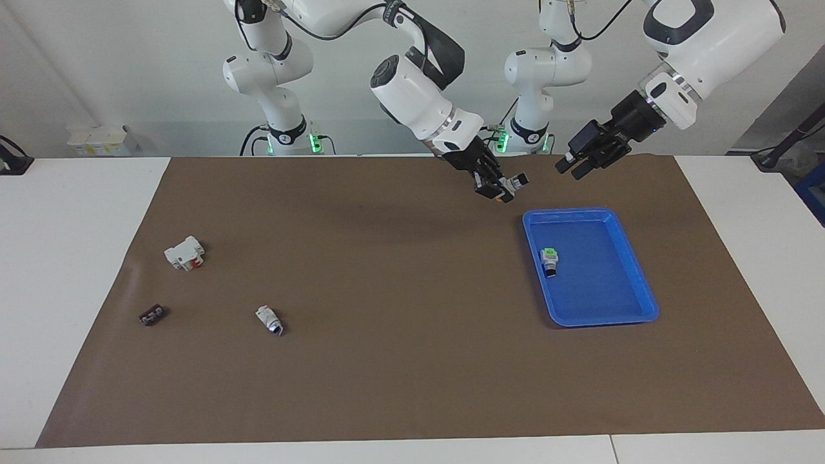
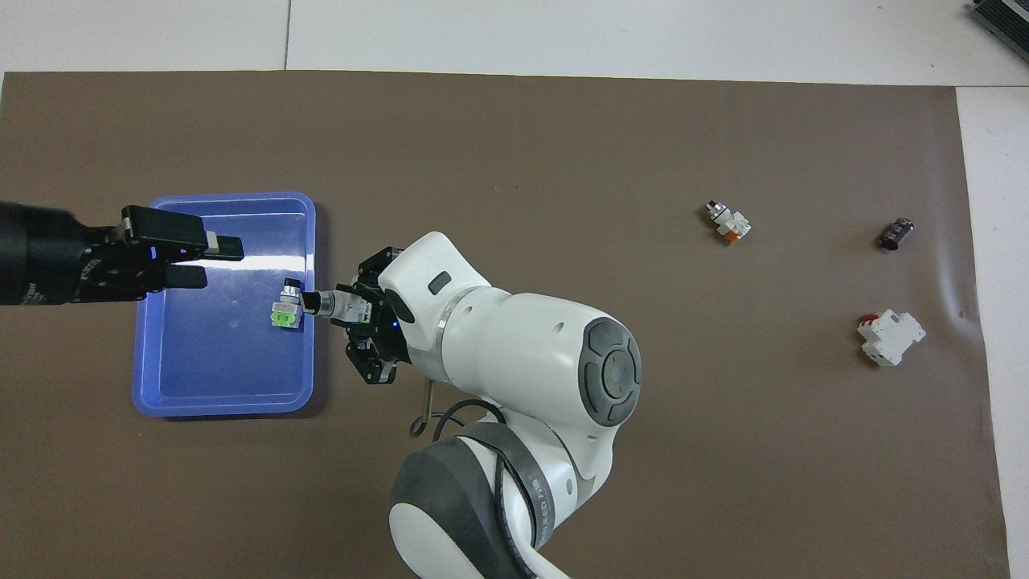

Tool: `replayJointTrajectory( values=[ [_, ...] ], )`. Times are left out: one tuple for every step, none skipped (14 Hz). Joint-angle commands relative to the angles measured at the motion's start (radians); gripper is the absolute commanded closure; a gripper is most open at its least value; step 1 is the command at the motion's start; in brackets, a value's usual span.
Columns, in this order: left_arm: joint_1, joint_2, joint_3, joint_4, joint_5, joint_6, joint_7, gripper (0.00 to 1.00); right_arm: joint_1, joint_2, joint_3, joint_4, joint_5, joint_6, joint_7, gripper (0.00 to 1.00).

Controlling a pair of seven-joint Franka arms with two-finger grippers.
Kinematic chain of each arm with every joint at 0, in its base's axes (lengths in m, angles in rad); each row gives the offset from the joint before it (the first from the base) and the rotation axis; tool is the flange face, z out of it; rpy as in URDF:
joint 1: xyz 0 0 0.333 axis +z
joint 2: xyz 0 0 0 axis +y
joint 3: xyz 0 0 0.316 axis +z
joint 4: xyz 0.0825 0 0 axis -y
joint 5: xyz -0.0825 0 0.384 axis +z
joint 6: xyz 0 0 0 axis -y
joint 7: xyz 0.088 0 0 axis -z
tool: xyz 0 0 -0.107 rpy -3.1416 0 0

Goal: Turn and place switch with both arms
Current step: 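Hold the switch with the right gripper while the left gripper approaches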

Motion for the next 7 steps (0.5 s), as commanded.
replayJointTrajectory(
  values=[
    [-0.039, -0.032, 0.001, -0.055, -0.027, 0.065, -0.077, 0.37, -0.003, 0.000, 0.006, 0.004, 0.011, 0.014, 0.014, 1.00],
    [-0.050, -0.033, 0.001, -0.068, -0.027, 0.068, -0.102, 0.38, -0.003, 0.000, 0.006, 0.004, 0.011, 0.014, 0.014, 1.00],
    [-0.057, -0.032, 0.001, -0.072, -0.027, 0.072, -0.107, 0.38, -0.003, 0.000, 0.006, 0.005, 0.011, 0.014, 0.014, 1.00],
    [-0.059, -0.032, 0.001, -0.080, -0.030, 0.082, -0.107, 0.38, -0.003, 0.000, 0.006, 0.005, 0.013, 0.014, 0.014, 1.00],
    [-0.059, -0.032, 0.001, -0.091, -0.050, 0.085, -0.107, 0.38, -0.003, 0.000, 0.006, 0.005, 0.013, 0.014, 0.014, 1.00],
    [-0.057, -0.033, 0.001, -0.101, -0.076, 0.085, -0.107, 0.41, -0.003, 0.000, 0.006, 0.005, 0.013, 0.014, 0.014, 1.00],
    [-0.057, -0.033, 0.001, -0.109, -0.088, 0.086, -0.107, 0.42, -0.003, 0.000, 0.006, 0.005, 0.013, 0.014, 0.014, 1.00]
  ],
)
